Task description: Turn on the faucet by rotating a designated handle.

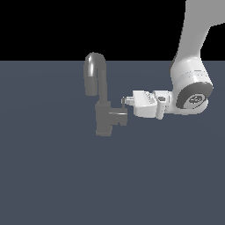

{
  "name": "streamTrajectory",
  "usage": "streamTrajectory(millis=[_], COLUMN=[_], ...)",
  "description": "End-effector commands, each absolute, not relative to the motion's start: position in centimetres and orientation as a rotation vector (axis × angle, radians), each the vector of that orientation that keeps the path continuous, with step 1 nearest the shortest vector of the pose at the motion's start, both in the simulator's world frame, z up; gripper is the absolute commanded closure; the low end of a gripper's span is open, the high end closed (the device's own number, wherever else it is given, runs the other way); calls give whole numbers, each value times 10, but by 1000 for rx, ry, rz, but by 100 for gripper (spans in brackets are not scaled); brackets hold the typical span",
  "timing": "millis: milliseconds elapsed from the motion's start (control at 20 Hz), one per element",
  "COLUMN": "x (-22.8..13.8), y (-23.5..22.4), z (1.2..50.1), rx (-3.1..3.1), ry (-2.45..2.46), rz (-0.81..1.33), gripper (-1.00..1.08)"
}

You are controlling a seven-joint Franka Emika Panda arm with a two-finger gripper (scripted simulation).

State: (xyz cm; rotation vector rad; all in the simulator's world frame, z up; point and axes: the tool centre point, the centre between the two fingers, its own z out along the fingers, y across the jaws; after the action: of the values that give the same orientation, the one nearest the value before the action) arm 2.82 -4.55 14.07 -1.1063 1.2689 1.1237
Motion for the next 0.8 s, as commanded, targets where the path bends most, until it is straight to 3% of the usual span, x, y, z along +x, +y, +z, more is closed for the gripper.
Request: streamTrajectory(millis=[0,750], x=[29,2], y=[-46,-43], z=[143,150], rx=[-1114,-1118], ry=[1266,1265], rz=[1121,1120], gripper=[108,108])
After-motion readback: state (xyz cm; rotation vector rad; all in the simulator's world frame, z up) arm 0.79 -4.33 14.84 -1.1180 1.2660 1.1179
